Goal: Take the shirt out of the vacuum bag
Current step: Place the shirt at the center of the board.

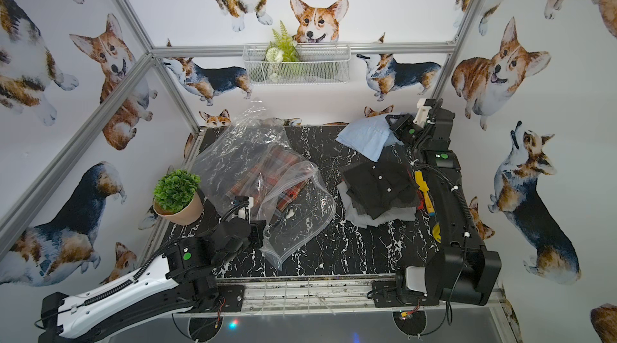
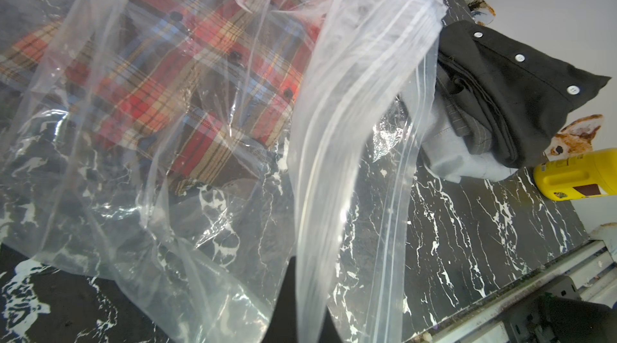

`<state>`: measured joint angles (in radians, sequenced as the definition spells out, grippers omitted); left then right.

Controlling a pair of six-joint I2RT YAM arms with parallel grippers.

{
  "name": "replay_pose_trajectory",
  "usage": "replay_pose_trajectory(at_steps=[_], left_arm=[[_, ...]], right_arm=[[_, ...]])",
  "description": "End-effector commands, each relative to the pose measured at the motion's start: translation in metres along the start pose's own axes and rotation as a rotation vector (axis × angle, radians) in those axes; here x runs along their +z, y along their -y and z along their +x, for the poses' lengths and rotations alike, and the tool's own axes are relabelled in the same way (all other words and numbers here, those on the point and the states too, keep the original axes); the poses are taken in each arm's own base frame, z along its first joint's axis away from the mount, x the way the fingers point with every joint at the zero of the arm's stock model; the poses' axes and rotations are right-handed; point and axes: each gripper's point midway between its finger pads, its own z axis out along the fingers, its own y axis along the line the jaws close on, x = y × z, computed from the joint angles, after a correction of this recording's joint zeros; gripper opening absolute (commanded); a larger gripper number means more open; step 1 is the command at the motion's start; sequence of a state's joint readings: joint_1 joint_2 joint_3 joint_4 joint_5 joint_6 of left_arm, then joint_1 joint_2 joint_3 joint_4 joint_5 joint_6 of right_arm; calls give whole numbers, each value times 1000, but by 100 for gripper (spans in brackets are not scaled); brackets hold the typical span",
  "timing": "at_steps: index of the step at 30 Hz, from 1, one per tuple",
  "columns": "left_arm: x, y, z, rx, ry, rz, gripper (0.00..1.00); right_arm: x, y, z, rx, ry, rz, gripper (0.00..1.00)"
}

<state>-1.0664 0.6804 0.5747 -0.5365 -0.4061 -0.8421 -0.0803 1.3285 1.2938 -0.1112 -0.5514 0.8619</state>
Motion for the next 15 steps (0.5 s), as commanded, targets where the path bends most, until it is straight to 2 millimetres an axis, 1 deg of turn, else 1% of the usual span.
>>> replay_pose_trajectory(at_steps=[1,2,3,4,5,7,8,9,12,15], left_arm=[[0,-1,0,-27,11,6,0],[0,-2,1,-28,9,4,0],[0,-3,2,-30,9,5,0],[1,-3,2,-31,9,6,0],[1,-3,4,-33,5,6,0],[2,-3,5,-36,0,10,0],[2,-2,6,-35,-3,12,0],[2,-3,6,-34,-5,11,0],[2,-3,6,-28,-9,10,0],[0,0,4,-30,-9,20,0]], right_arm=[[-1,0,7,-32,-19,-22,0],[-2,8,13,-41,-16,-6,0],[-4,30,25,-47,-10,39,0],[-4,47,35,-34,-12,74,0],[-6,73,52,-18,-27,115,0],[-9,99,75,15,-37,140,0],[-12,107,84,30,-34,138,0],[-19,116,100,63,-35,133,0],[-34,131,125,73,-29,151,0],[-48,153,148,61,-42,207,0]])
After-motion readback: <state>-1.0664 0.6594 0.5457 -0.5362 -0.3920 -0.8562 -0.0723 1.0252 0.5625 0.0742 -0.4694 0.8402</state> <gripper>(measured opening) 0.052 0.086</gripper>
